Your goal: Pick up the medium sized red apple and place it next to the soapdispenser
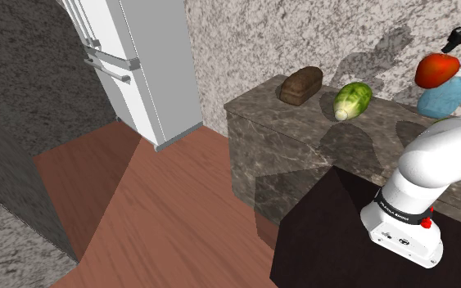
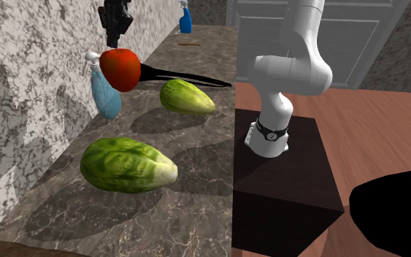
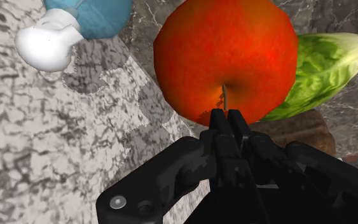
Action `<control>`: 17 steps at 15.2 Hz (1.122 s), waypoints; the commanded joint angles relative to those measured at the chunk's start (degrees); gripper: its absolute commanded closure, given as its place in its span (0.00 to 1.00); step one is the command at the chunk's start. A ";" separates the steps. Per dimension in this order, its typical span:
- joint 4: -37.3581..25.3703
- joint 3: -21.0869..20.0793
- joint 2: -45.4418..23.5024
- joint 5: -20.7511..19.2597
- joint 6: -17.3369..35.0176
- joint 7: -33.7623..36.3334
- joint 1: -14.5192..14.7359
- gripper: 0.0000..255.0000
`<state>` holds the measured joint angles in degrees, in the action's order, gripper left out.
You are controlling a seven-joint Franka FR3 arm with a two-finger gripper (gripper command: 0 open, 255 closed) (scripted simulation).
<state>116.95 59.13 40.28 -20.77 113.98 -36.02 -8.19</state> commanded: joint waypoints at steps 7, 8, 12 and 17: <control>5.47 2.47 0.54 -1.53 5.50 -0.31 -0.41 1.00; 6.13 2.83 0.57 -1.72 6.19 -0.36 -0.43 1.00; 8.63 4.40 0.57 -2.49 9.01 -0.57 -0.38 1.00; 11.50 6.68 0.34 -3.44 12.59 -0.88 -0.04 1.00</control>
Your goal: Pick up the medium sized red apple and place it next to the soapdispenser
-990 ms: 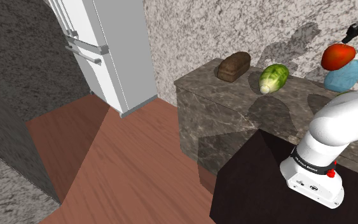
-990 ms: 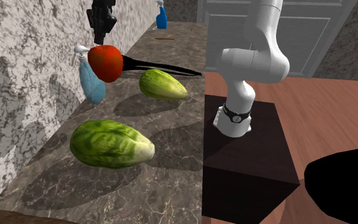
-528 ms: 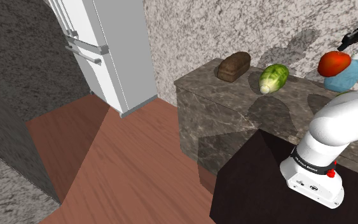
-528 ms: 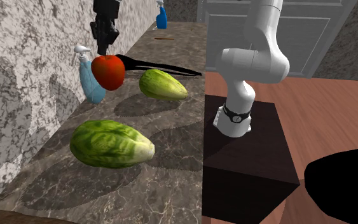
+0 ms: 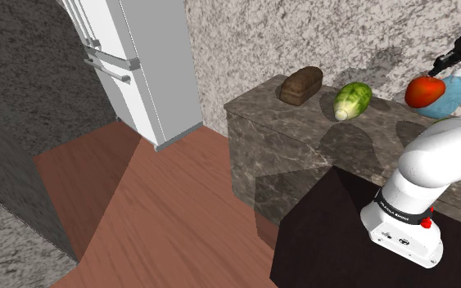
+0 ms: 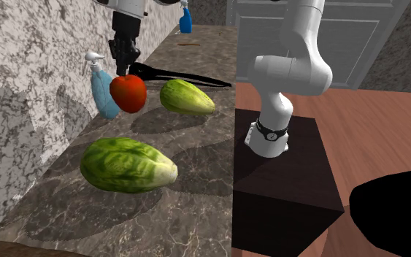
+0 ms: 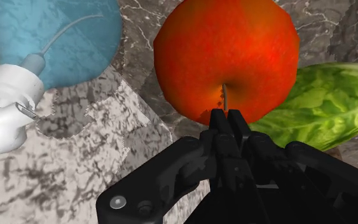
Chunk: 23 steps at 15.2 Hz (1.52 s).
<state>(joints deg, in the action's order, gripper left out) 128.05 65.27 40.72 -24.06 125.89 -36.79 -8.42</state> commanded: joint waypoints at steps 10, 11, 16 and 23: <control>5.29 6.26 -1.27 -1.96 8.07 -0.91 2.04 1.00; 5.72 6.93 -1.43 -2.13 8.82 -1.00 2.33 1.00; 7.42 10.02 -2.19 -2.88 12.10 -1.40 3.81 1.00; 7.41 10.04 -2.20 -2.88 12.10 -1.40 3.83 1.00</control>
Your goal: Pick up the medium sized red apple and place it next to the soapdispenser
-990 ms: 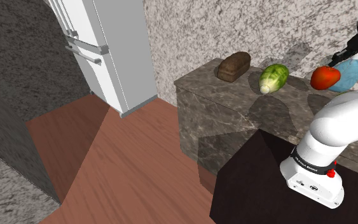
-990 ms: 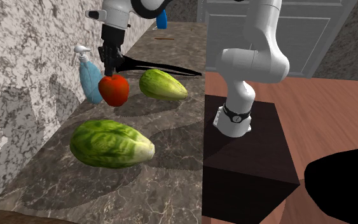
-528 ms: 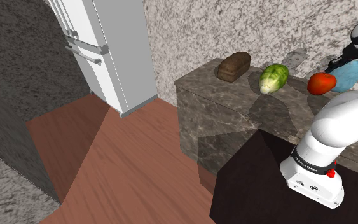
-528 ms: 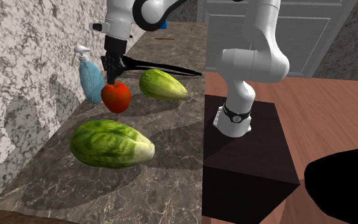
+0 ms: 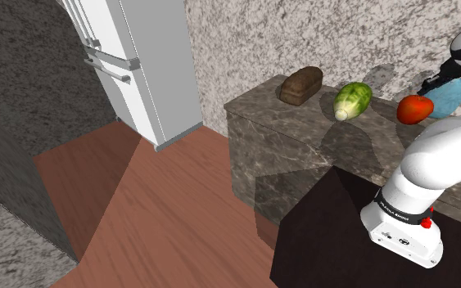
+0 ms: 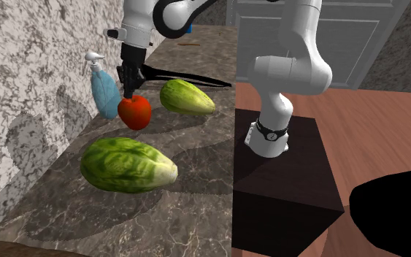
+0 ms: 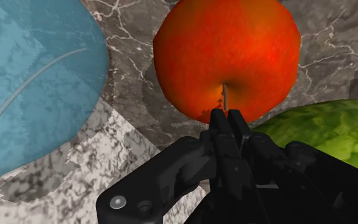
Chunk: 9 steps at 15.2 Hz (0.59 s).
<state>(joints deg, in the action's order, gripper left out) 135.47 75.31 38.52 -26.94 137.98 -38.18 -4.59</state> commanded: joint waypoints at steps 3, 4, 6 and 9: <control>0.00 0.00 0.00 0.00 0.01 0.00 0.00 0.00; 0.00 0.00 0.00 0.00 0.01 0.00 0.00 0.00; 0.00 0.00 0.00 0.00 0.01 0.00 0.00 0.00; -1.39 -6.25 2.73 0.53 -6.05 -0.15 -5.32 0.00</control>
